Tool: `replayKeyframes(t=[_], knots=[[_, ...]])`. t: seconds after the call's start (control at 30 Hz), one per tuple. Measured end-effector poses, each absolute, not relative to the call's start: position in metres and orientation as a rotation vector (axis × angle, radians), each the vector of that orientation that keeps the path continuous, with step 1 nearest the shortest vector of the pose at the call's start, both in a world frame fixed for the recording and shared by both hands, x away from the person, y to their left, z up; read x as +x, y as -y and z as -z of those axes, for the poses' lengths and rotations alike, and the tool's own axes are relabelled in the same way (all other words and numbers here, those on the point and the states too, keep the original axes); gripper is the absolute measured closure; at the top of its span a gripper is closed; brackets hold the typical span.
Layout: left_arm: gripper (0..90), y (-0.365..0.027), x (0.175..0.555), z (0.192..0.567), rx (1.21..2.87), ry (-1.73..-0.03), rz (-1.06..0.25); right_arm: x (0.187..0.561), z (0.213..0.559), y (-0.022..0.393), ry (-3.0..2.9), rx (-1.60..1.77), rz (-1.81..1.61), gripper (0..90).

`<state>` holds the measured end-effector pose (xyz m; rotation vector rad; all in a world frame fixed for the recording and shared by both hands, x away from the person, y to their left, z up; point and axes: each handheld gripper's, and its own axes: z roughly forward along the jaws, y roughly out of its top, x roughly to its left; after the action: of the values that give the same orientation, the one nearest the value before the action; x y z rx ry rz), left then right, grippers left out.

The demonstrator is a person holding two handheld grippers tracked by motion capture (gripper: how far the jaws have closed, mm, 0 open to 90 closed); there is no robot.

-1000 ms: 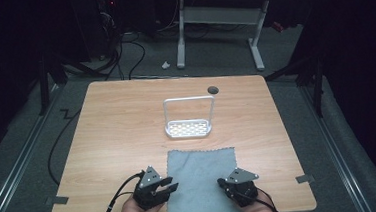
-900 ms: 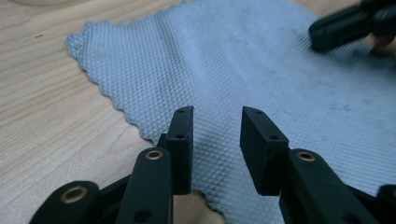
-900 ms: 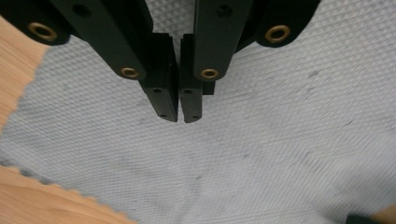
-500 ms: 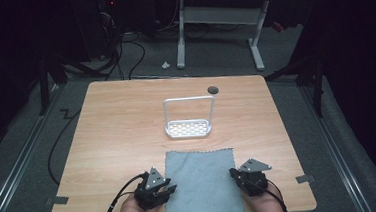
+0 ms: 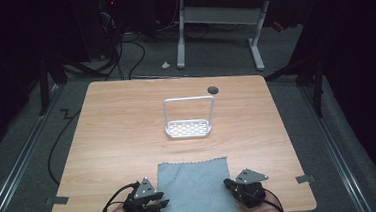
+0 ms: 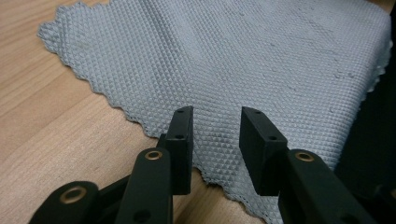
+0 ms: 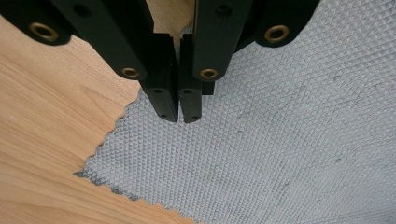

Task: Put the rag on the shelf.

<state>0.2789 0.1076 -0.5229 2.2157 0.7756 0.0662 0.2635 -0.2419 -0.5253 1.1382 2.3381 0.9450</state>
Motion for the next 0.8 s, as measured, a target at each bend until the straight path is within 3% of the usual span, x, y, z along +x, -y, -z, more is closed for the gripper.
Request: replayKeyframes(t=[0.27,0.53,0.67,0.8], knots=[[63.1,-0.12,0.316,0.518,1.986,-0.939,-0.238,0.265,0.526,0.243,-2.349,1.129,-0.957,88.1],[51.0,-0.095,0.35,0.533,2.036,-1.044,-0.324,0.266,0.526,0.244,-2.351,1.124,-0.968,88.1],[59.3,-0.092,0.348,0.534,2.043,-1.034,-0.373,0.266,0.526,0.244,-2.355,1.118,-0.973,86.4],[69.0,-0.092,0.349,0.534,2.038,-1.027,-0.344,0.266,0.519,0.246,-2.305,1.146,-1.016,82.2]])
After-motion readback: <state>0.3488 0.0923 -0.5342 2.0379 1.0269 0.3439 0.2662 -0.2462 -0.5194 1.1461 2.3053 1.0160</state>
